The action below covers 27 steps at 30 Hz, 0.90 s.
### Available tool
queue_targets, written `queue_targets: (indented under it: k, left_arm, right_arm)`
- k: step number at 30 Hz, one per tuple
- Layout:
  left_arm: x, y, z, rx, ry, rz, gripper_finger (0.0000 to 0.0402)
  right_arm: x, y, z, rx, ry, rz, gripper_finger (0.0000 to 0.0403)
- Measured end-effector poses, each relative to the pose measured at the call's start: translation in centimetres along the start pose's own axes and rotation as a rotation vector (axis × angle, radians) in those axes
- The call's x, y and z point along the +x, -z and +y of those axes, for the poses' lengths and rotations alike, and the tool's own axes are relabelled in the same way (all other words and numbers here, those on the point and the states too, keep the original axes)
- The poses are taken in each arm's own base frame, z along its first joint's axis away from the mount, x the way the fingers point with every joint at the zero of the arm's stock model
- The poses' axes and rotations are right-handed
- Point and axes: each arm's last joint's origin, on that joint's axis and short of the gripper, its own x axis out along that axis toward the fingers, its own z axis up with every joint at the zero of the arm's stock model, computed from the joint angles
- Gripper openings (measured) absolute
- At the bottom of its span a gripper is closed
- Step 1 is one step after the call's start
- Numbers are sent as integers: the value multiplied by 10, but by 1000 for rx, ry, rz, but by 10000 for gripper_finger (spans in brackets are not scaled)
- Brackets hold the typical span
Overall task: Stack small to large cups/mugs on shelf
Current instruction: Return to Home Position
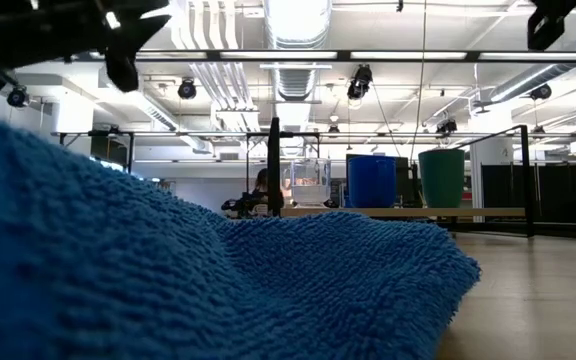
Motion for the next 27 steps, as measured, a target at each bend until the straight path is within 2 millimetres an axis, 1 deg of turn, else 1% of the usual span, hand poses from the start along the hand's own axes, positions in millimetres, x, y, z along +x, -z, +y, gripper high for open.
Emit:
queue_targets:
  k: [2, 4, 6, 10, 13, 15, 18, 22, 27]
  left_arm:
    - [-5, 7, 3, -25, -10, 26, 68]
    - [-10, 13, 7, -26, -16, 46, 68]
    - [-14, 18, 9, -25, -19, 54, 68]
    - [-26, 24, 13, -34, -5, 17, 68]
    - [-26, 23, 12, -32, 18, 9, 68]
    - [-27, 22, 11, -33, 48, 18, 68]
    - [-27, 22, 10, -35, 102, 31, 68]
    - [-27, 22, 9, -9, 133, 35, 68]
    - [-29, 20, 8, 22, 158, 25, 68]
  right_arm:
    - [3, 7, 0, 0, -18, 28, 61]
    - [6, 10, 0, -1, -37, 2, 61]
    - [10, 20, -2, -1, -42, 1, 61]
    - [18, 38, -4, 19, -49, -26, 61]
    - [24, 58, -7, 68, -44, 7, 61]
    - [26, 64, -8, 92, -50, -5, 61]
    - [27, 71, -9, 108, -64, -8, 61]
    - [27, 70, -8, 105, -84, -34, 61]
    - [28, 72, -9, 104, -81, -21, 61]
